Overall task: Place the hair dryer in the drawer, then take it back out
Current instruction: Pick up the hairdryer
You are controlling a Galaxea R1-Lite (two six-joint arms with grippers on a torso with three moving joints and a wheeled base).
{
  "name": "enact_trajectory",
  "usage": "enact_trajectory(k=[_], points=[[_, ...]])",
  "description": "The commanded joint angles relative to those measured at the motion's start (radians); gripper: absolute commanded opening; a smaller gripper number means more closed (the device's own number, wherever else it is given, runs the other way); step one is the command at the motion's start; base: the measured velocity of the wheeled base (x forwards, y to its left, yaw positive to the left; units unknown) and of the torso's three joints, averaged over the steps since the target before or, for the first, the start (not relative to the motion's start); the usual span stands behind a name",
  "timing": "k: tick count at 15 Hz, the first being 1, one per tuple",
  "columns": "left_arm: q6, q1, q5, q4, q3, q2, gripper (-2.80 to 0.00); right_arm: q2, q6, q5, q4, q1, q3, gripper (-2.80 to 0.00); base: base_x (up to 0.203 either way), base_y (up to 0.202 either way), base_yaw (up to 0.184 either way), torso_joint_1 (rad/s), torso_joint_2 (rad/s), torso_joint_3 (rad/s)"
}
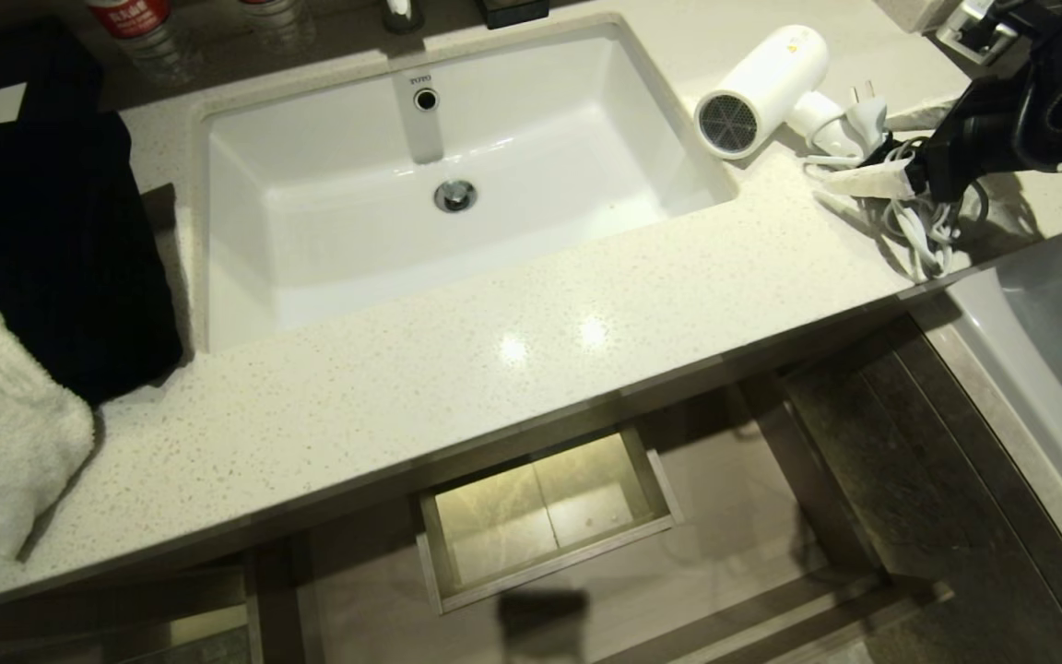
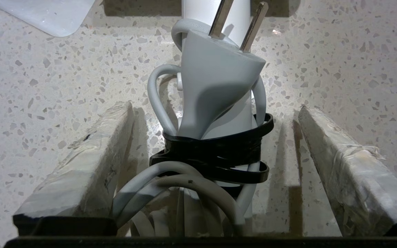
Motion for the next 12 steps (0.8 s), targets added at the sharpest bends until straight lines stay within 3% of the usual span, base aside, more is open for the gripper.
enact_trajectory(k=[1, 4, 5, 12], points=[[0.0, 0.0, 0.0, 0.0, 0.001, -0.002, -2.8, 0.062, -0.006, 0.006, -0.009, 0.003, -0.005, 0.0, 0.0, 0.0, 0.0, 0.0, 0.0, 0.0], [0.001, 0.0, 0.0, 0.0, 0.001, 0.0, -2.8, 0.086, -0.005, 0.007, -0.043, 0.002, -0.005, 0.0, 0.0, 0.0, 0.0, 0.0, 0.0, 0.0], [0.0, 0.0, 0.001, 0.0, 0.0, 0.0, -2.8, 0.088, -0.003, 0.022, -0.042, 0.002, -0.004, -2.8, 0.0, 0.0, 0.0, 0.0, 0.0, 0.0], [0.0, 0.0, 0.0, 0.0, 0.002, 0.0, -2.8, 0.055, -0.004, 0.035, -0.031, 0.002, 0.002, -2.8, 0.0, 0.0, 0.0, 0.0, 0.0, 0.0]])
